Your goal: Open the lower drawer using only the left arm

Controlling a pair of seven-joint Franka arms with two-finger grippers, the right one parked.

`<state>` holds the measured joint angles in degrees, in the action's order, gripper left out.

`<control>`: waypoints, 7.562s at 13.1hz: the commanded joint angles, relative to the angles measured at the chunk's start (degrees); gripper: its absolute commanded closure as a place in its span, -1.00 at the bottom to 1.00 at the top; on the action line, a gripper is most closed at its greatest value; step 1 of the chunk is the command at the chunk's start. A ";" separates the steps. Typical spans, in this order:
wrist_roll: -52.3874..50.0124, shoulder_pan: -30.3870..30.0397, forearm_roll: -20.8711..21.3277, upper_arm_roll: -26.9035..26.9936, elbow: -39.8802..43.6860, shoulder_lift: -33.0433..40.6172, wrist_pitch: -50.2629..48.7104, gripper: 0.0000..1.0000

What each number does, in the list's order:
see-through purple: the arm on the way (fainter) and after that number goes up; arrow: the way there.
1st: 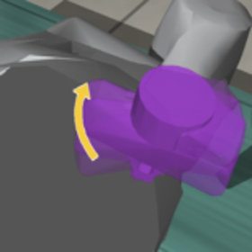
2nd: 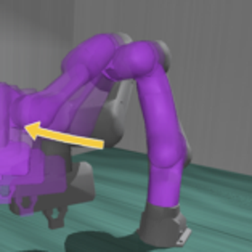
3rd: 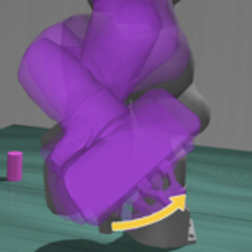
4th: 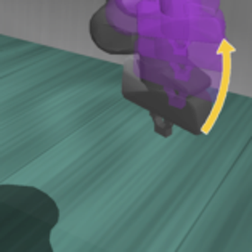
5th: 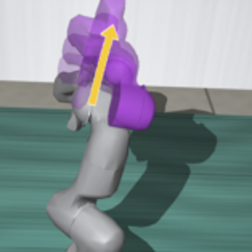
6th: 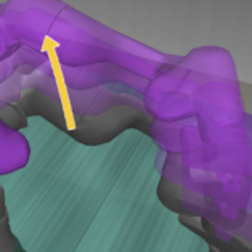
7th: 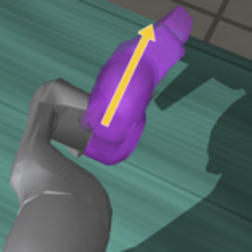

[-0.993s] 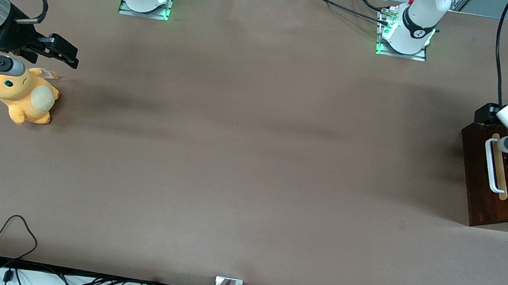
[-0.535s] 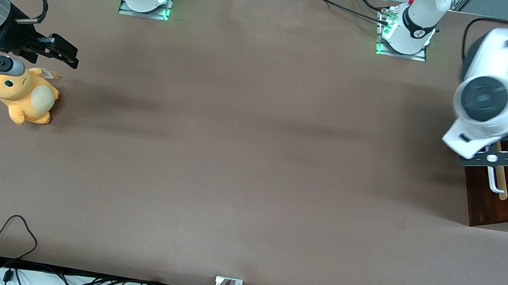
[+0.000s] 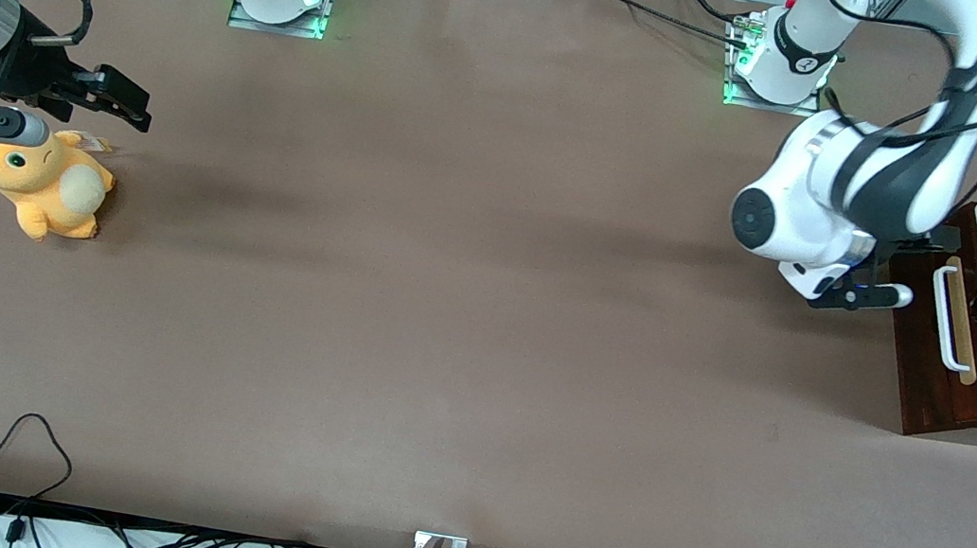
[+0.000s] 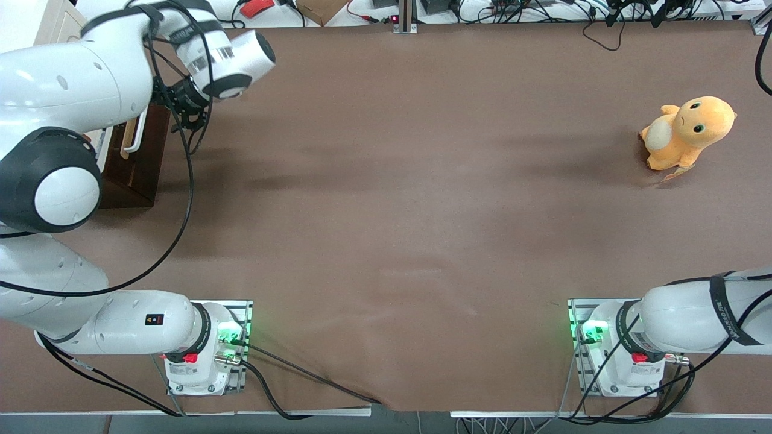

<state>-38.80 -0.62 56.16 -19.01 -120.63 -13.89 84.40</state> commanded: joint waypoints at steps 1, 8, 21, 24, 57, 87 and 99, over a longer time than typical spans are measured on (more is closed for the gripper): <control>-3.63 0.36 6.67 -0.15 -4.42 -0.86 2.85 -1.00; -7.77 -0.61 17.56 0.28 -7.69 -6.92 3.84 -0.98; -11.65 -5.36 28.39 6.26 -3.21 -13.09 10.52 -0.86; -14.52 -4.92 30.06 6.35 -4.61 -13.00 8.16 -0.78; -23.25 0.53 33.07 0.65 -6.99 -13.53 5.86 1.00; 22.08 -0.26 -45.58 8.36 22.97 12.30 8.51 -1.00; 35.29 -0.43 -54.84 17.43 18.68 17.41 13.68 -1.00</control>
<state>-5.69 -1.14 2.53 -2.18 -99.72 1.67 96.65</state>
